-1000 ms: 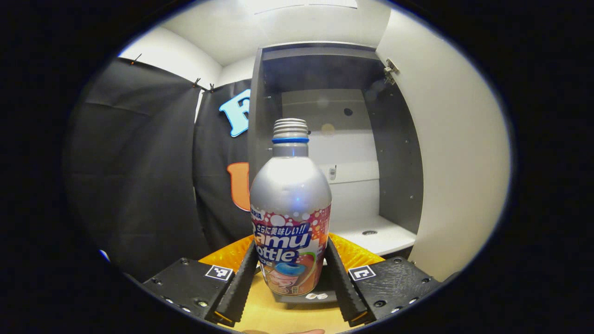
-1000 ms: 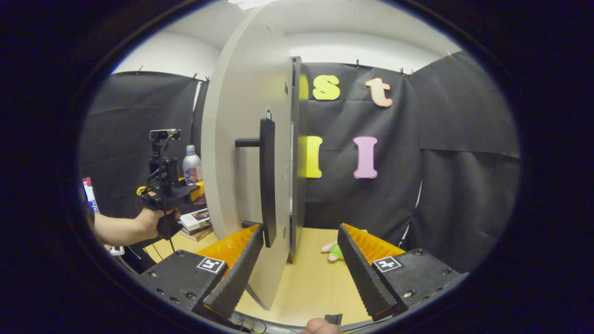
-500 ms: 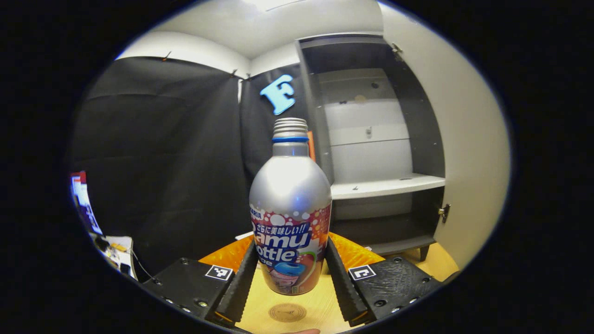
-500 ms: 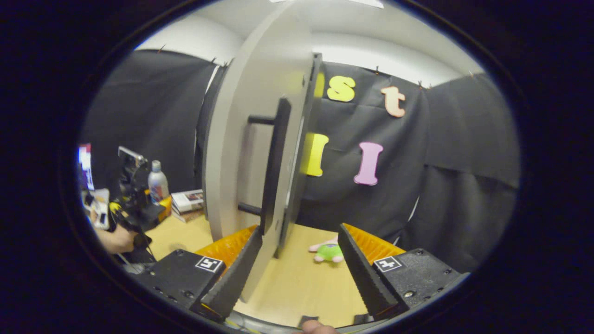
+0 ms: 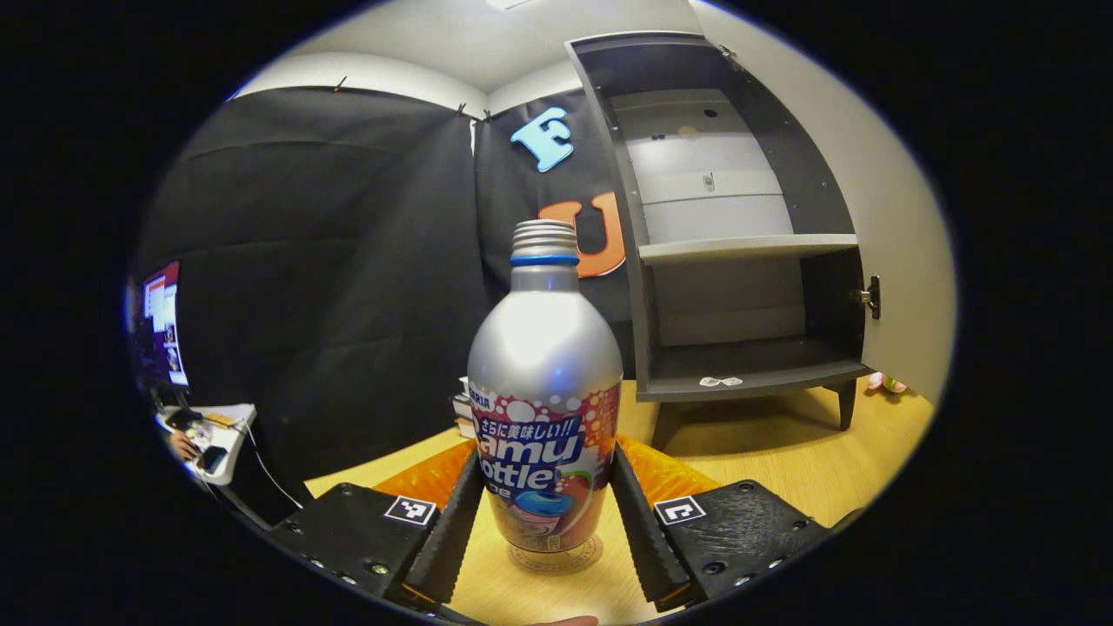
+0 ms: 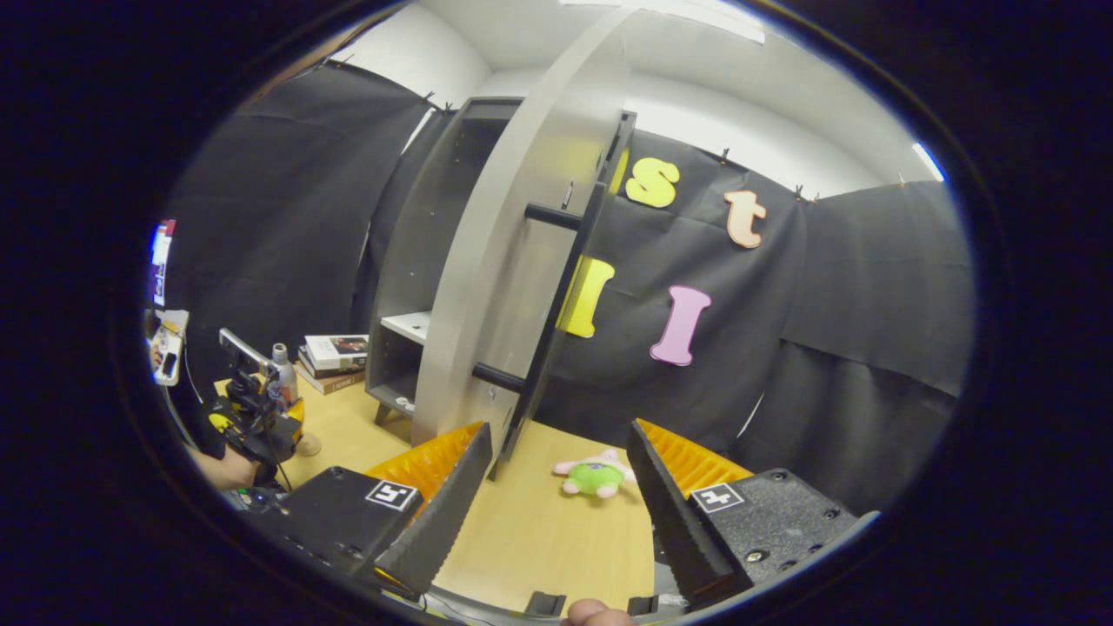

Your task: Open the cabinet door with the right hand, grasp the bottle in the cabinet with the left hand and place it on the coaster, then close the cabinet door with the right hand.

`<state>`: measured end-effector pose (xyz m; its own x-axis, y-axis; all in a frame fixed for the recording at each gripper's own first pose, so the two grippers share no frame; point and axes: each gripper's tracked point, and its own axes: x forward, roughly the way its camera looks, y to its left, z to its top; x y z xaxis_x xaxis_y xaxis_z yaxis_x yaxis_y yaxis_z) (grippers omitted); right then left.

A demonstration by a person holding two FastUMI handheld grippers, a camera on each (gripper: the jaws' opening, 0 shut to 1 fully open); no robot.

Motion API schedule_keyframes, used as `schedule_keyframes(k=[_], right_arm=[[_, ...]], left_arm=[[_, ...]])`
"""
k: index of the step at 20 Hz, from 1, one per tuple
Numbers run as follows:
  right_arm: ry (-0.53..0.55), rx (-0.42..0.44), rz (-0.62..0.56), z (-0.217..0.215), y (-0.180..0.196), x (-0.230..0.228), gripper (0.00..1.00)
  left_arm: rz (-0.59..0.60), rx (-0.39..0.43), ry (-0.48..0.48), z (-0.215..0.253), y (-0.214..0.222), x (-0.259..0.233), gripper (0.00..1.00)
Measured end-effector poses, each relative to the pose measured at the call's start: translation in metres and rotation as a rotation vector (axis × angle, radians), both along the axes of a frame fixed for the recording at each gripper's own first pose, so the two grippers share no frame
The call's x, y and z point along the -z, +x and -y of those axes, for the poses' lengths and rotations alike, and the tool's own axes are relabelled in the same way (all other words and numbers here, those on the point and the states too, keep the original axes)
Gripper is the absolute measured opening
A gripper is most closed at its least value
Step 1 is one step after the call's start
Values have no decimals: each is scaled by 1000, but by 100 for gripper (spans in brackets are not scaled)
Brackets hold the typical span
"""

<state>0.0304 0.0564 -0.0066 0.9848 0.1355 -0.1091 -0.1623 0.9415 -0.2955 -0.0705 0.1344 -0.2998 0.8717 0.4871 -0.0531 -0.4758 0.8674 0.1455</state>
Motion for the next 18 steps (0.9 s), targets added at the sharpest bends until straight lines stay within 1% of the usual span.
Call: schedule_keyframes(k=[2,3,4,7,9,10,13,15,16,18], right_arm=[[-32,4,-4,1,0,0,99],[-44,6,-13,0,1,4,98],[-47,11,-13,-2,0,5,97],[-32,13,-18,-2,0,5,96],[-11,25,-39,-1,-1,9,96],[2,32,-42,0,-1,8,96],[21,34,-33,-1,0,5,96],[18,45,-28,1,0,5,96],[22,48,-30,0,1,7,96],[25,52,-33,-1,0,6,96]], left_arm=[[-26,-22,-25,-8,8,23,76],[-51,-45,-28,-14,11,33,76],[-77,-64,-28,-18,10,42,78],[-63,-71,-33,-23,17,51,78],[-85,-62,-57,-20,19,62,78],[-92,-70,-63,-23,18,66,78],[-91,-58,-101,-19,18,70,79],[-106,-64,-91,-23,18,73,80],[-113,-83,-74,-27,14,74,81],[-104,-85,-71,-28,13,72,85]])
